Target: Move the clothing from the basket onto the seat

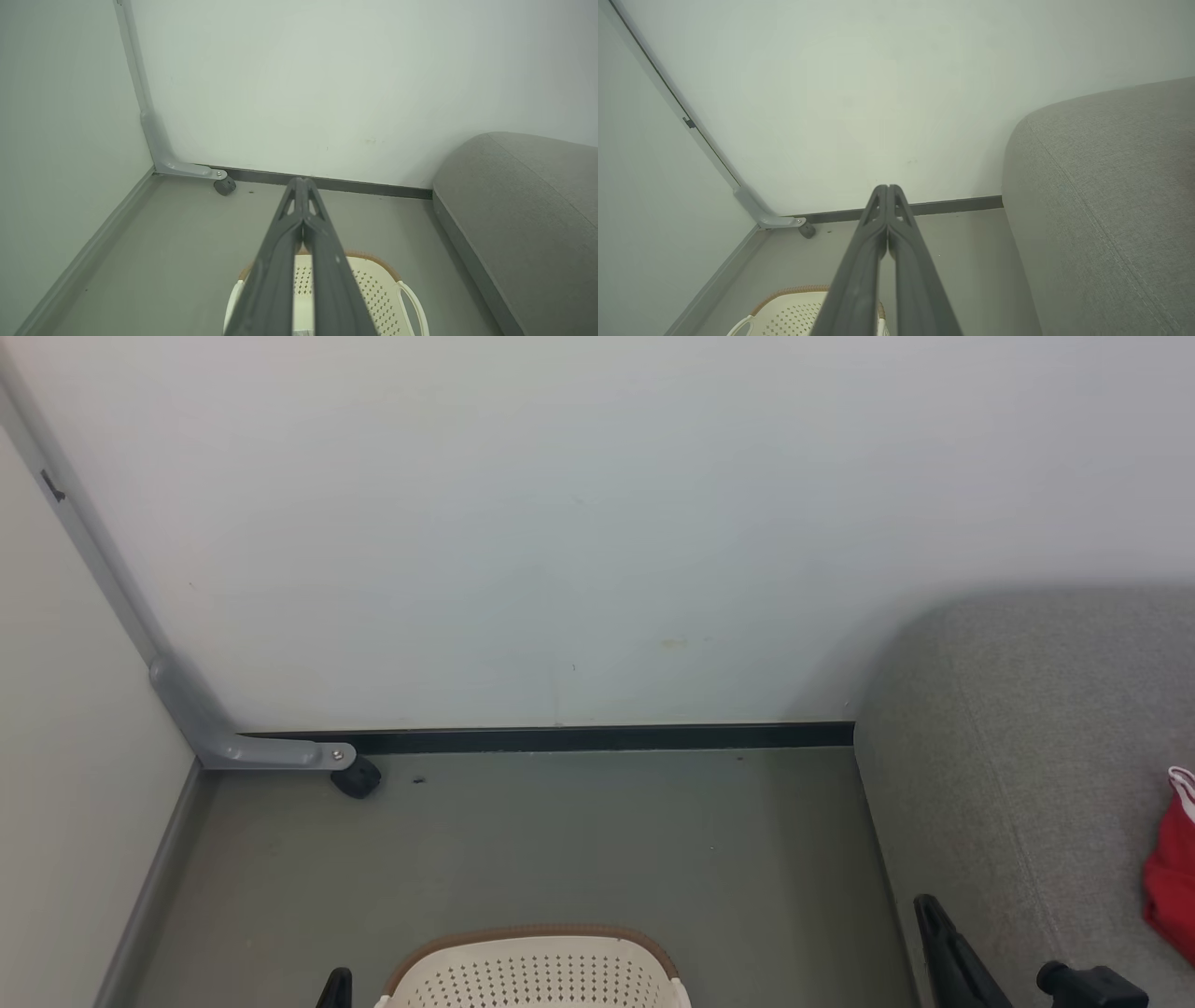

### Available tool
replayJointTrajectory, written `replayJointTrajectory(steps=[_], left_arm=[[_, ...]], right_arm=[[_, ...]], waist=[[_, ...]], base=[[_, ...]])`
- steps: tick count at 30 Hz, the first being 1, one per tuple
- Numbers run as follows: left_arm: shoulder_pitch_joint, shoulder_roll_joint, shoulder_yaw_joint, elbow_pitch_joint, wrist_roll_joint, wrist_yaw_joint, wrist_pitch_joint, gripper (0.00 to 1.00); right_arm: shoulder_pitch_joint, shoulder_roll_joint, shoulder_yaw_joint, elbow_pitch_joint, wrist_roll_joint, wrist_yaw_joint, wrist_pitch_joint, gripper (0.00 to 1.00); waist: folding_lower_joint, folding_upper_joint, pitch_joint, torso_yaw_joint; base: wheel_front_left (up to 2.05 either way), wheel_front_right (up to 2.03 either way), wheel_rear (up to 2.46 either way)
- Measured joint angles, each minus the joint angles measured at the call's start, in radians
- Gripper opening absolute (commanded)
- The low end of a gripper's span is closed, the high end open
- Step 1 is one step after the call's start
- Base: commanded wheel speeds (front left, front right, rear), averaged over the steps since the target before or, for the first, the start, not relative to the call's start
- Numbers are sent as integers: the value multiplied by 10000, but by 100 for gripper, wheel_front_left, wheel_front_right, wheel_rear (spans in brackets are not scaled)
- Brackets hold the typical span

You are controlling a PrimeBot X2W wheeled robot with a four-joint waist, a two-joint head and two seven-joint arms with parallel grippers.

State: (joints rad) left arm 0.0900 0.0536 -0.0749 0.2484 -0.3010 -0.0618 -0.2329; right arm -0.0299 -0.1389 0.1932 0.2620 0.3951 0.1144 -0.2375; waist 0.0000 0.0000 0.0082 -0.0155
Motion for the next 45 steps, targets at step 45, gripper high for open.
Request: replayJointTrajectory(steps=[45], left_arm=[[-681,-50,779,270,-6253,-280,1733,0]], right_arm=[[-229,449,-1613,182,5787,0,1760,0]], waist=[[0,0,-35,77]], base=[[0,0,0]])
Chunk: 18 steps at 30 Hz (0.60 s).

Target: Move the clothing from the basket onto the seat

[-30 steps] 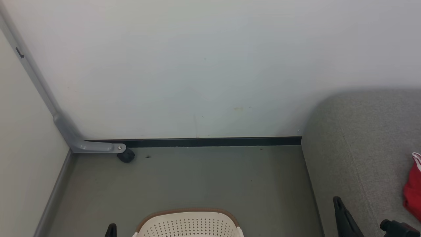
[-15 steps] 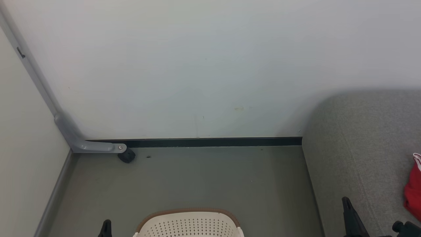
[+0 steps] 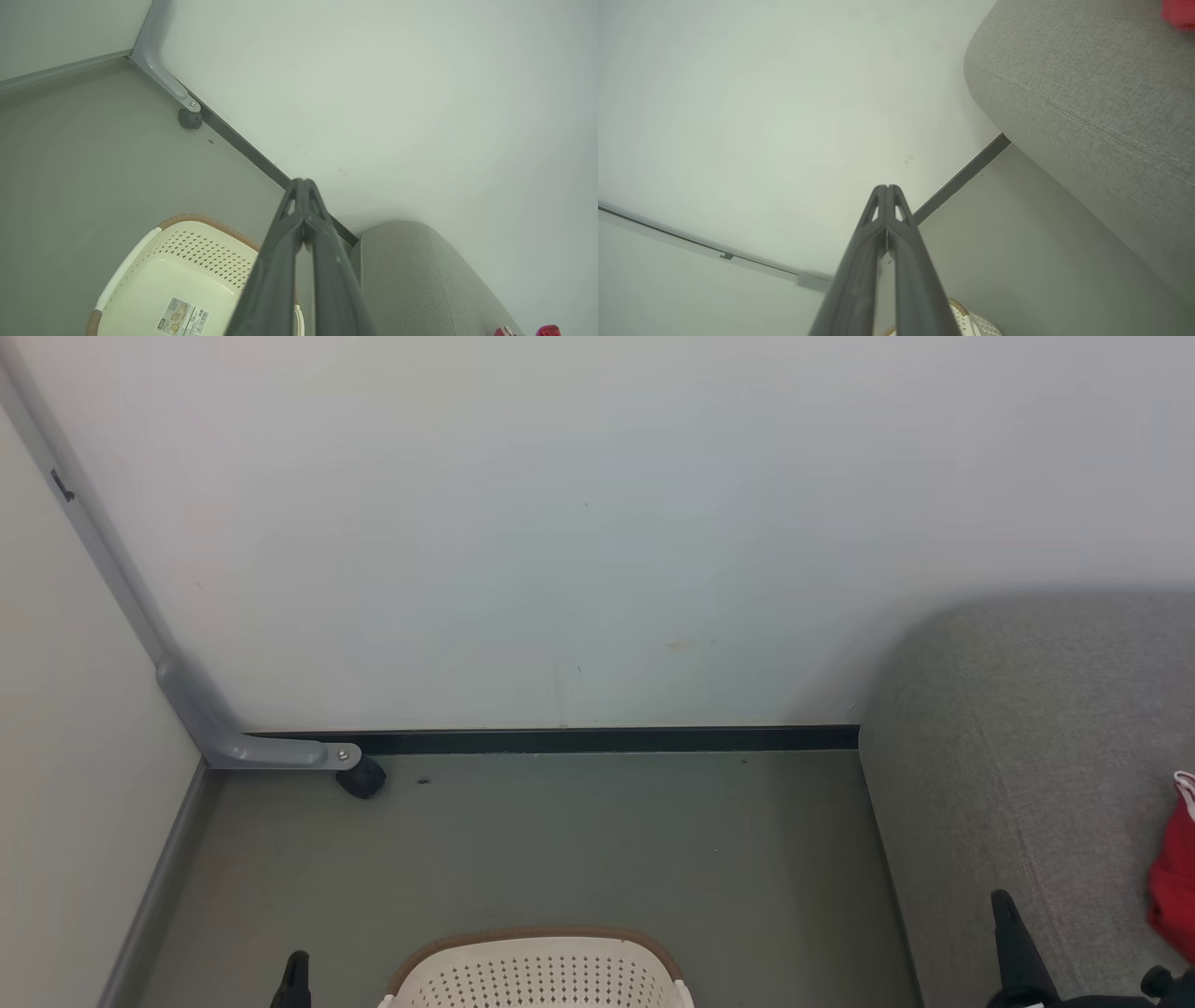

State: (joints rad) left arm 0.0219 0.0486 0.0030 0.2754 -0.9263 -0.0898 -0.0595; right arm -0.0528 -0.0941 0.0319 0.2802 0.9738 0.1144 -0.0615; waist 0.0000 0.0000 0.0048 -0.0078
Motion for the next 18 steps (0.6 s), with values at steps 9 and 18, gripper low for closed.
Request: replayJointTrajectory(steps=[9,18], left_arm=[[-165,-15,173,40,-1244,-77,328,0],[-304,-21,305,71,-2474,-155,660,0]], right_arm=[[-7,123,-311,44,1175,0,318,0],[-29,188,-627,92,2334,2,619,0]], waist=[[0,0,-6,15],[0,0,-12,30]], base=[[0,0,0],[0,0,0]])
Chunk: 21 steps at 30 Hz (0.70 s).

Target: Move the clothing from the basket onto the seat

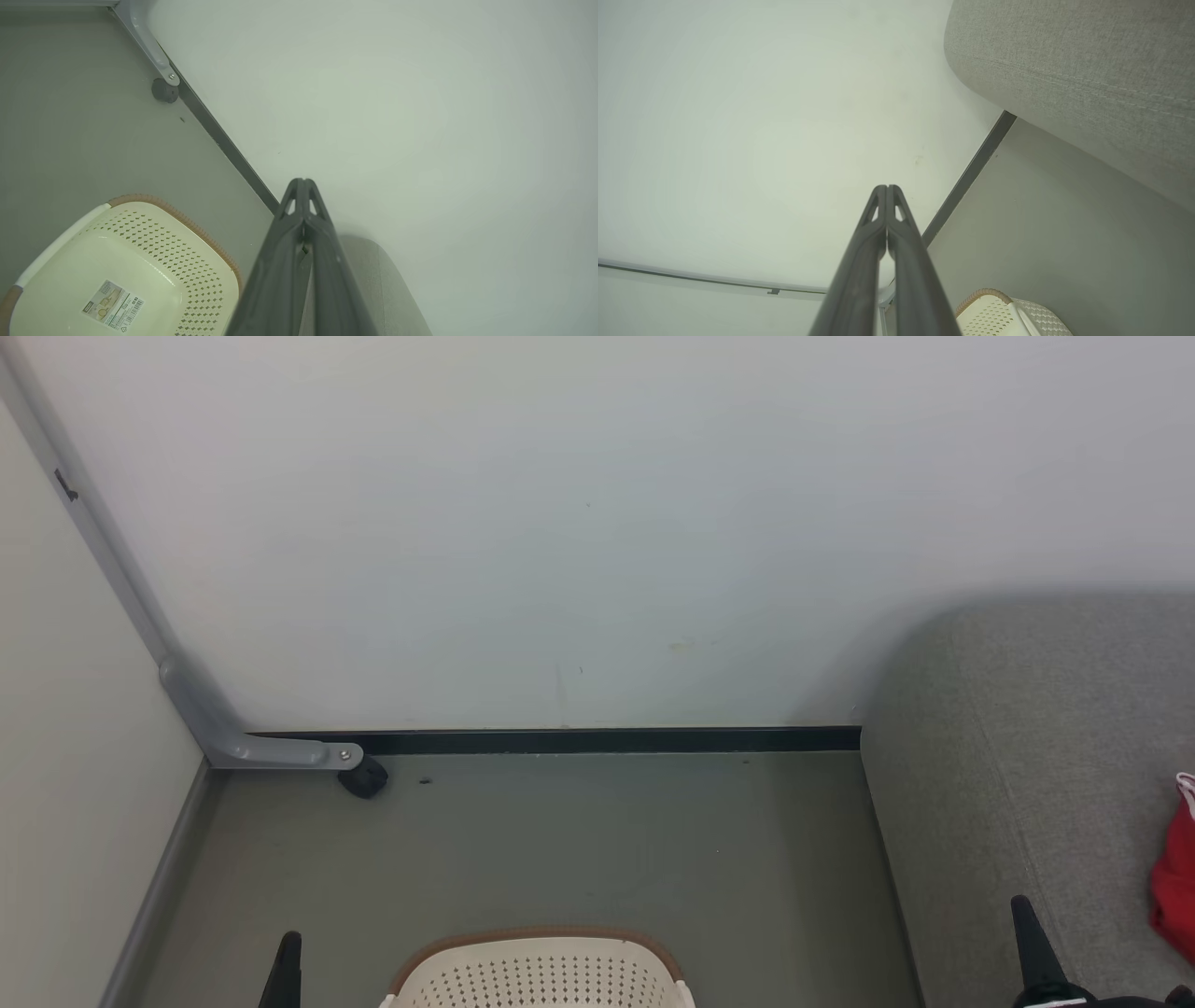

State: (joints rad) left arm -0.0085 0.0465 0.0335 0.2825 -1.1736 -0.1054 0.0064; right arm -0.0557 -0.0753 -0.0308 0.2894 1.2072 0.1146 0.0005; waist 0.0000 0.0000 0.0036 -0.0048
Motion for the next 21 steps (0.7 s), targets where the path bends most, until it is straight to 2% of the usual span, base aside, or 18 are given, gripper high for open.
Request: replayJointTrajectory(steps=[21], left_arm=[[-430,-33,368,92,-2970,-98,773,0]], right_arm=[[-173,242,-765,79,2777,2,821,0]], waist=[[0,0,-13,36]], base=[[0,0,0]])
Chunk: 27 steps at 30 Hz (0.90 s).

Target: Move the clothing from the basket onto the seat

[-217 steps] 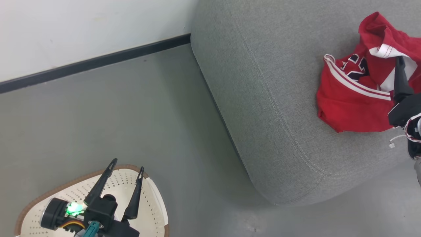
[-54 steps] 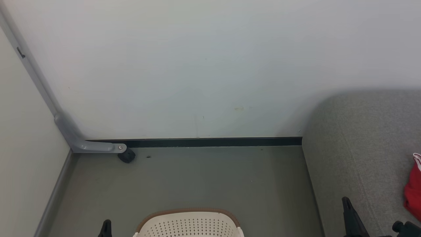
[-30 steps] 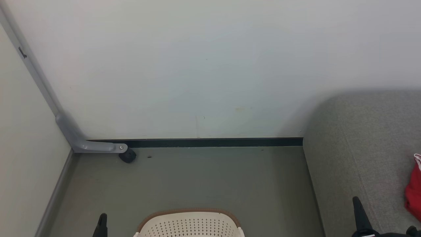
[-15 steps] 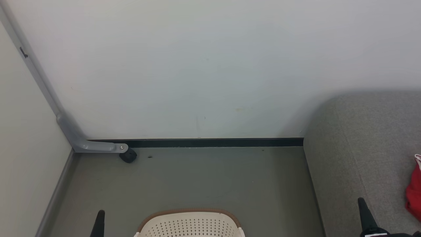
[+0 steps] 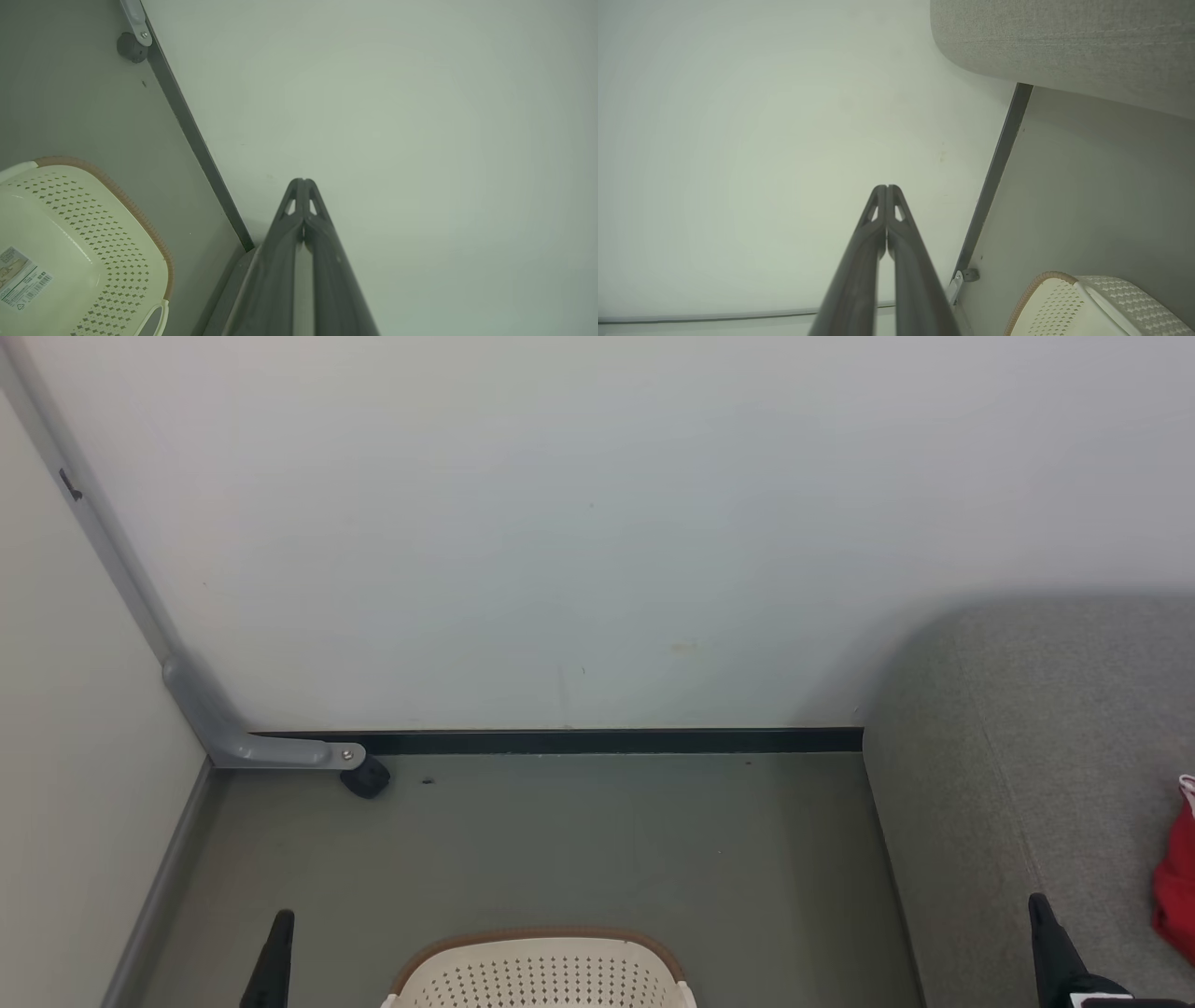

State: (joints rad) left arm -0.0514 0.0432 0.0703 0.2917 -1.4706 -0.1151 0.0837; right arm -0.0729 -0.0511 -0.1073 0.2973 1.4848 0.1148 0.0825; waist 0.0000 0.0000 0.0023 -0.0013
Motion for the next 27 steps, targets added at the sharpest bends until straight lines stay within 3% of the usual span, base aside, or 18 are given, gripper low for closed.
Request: replayJointTrajectory(steps=[9,27], left_arm=[[-139,-10,155,38,-1141,-13,272,0],[-233,-19,161,46,-1298,-84,293,0]], right_arm=[[-17,71,-290,21,1089,10,307,0],[-46,79,-297,21,1091,10,307,0]], waist=[[0,0,-5,13],[0,0,-5,13]], base=[[0,0,0],[0,0,0]])
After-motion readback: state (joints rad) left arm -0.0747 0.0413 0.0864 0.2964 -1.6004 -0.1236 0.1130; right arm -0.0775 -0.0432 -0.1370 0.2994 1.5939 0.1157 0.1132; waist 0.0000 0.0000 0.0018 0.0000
